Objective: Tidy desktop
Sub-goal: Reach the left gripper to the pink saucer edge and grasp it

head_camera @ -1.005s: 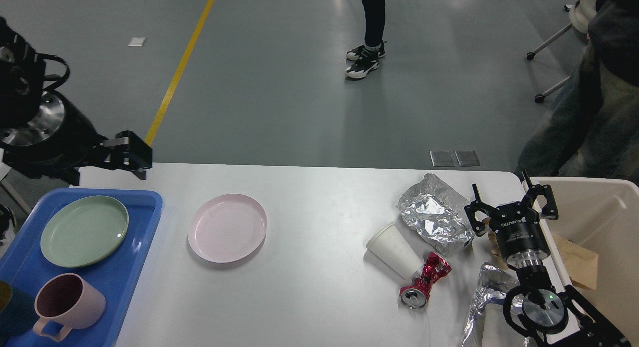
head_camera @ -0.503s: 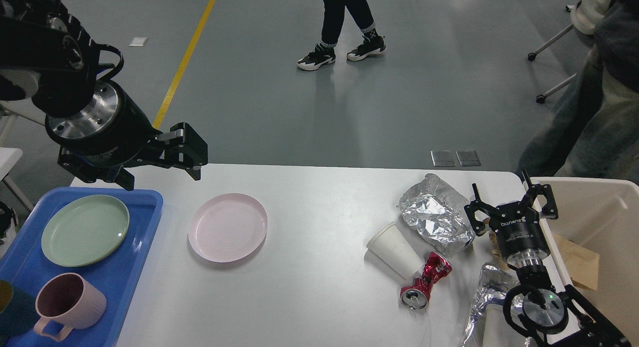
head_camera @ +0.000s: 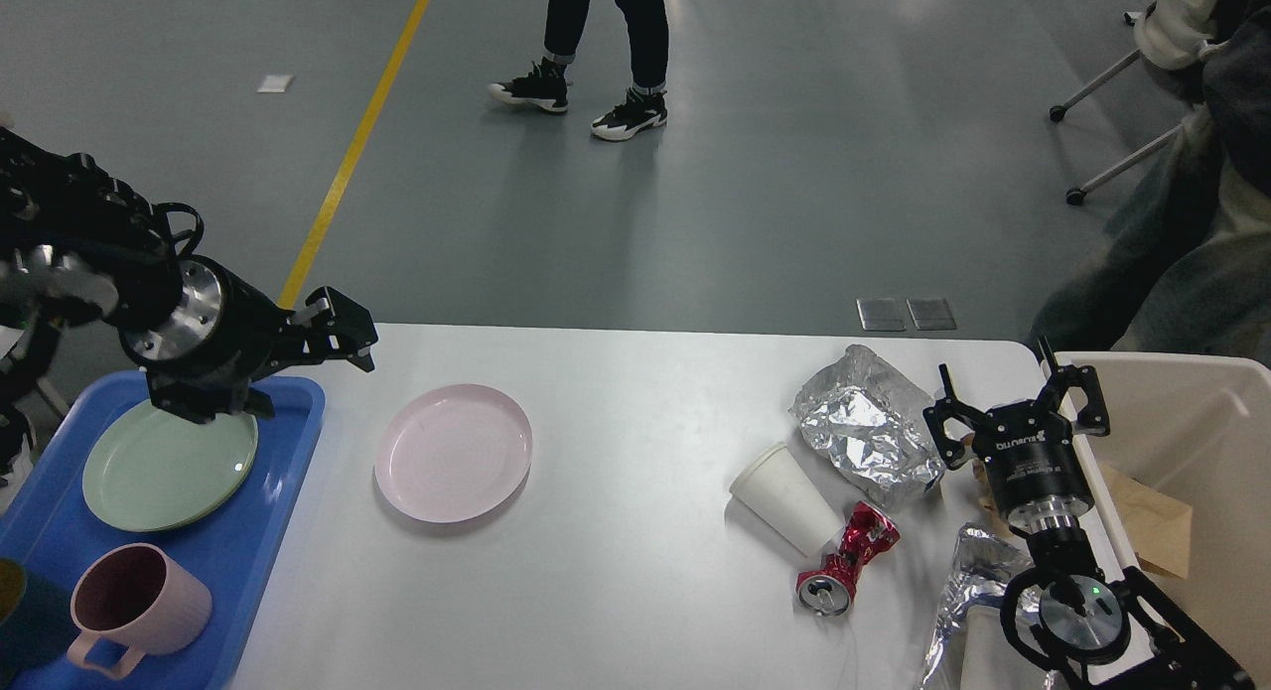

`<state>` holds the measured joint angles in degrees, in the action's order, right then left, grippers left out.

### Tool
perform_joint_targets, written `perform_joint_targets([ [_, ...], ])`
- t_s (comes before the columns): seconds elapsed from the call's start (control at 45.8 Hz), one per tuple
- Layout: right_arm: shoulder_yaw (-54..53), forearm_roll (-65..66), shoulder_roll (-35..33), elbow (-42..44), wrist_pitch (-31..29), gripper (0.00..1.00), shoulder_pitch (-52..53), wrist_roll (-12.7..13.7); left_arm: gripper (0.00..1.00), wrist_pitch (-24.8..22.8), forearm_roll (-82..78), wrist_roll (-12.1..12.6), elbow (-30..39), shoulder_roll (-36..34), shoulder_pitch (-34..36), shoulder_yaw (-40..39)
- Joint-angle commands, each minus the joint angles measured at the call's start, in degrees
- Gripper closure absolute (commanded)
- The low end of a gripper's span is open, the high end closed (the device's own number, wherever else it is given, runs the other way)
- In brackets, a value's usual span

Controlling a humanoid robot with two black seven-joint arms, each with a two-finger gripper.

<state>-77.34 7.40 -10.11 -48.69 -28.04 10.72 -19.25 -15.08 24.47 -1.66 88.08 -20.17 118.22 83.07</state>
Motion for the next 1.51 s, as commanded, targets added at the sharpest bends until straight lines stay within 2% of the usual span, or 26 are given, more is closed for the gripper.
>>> perform_joint_targets([
  [0.0, 0.0, 0.0, 0.0, 0.0, 0.0, 0.00, 0.0, 0.0, 0.04, 7.0, 6.0, 1.0, -5.0, 0.4, -10.7, -5.0],
  [0.219, 0.0, 0.0, 0.0, 0.0, 0.0, 0.00, 0.0, 0.0, 0.04, 14.9, 6.7, 3.2, -17.1, 1.1, -28.4, -16.2],
  [0.328, 0.0, 0.1, 0.0, 0.0, 0.0, 0.00, 0.0, 0.0, 0.04, 15.5, 5.8, 3.2, -23.2, 2.5, -36.7, -21.2],
  [0.459, 0.0, 0.1, 0.0, 0.0, 0.0, 0.00, 0.0, 0.0, 0.04, 15.5, 2.5, 3.1, -30.8, 3.2, -44.5, -23.6],
  [0.59, 0.0, 0.0, 0.0, 0.0, 0.0, 0.00, 0.0, 0.0, 0.04, 15.4, 0.6, 3.1, -35.1, 5.0, -46.5, -24.0],
  [0.896, 0.0, 0.0, 0.0, 0.0, 0.0, 0.00, 0.0, 0.0, 0.05, 15.6, 0.4, 2.8, -37.5, 6.3, -48.2, -26.3],
  [1.071, 0.0, 0.0, 0.0, 0.0, 0.0, 0.00, 0.0, 0.0, 0.16, 15.6, -0.1, 3.3, -39.4, 7.1, -50.4, -27.4],
  [1.158, 0.0, 0.0, 0.0, 0.0, 0.0, 0.00, 0.0, 0.0, 0.30, 15.3, -0.4, 3.3, -39.5, 7.1, -50.5, -28.0],
  [1.267, 0.0, 0.1, 0.0, 0.0, 0.0, 0.00, 0.0, 0.0, 0.39, 15.1, -0.4, 3.3, -39.5, 7.0, -50.9, -28.1],
  [1.355, 0.0, 0.1, 0.0, 0.0, 0.0, 0.00, 0.0, 0.0, 0.52, 15.0, -0.3, 3.4, -39.6, 6.8, -51.0, -28.1],
  [1.42, 0.0, 0.0, 0.0, 0.0, 0.0, 0.00, 0.0, 0.0, 0.56, 15.0, -0.3, 3.4, -39.6, 6.5, -51.1, -28.1],
  [1.486, 0.0, 0.0, 0.0, 0.0, 0.0, 0.00, 0.0, 0.0, 0.64, 14.9, -0.3, 3.6, -39.6, 6.4, -51.3, -28.1],
])
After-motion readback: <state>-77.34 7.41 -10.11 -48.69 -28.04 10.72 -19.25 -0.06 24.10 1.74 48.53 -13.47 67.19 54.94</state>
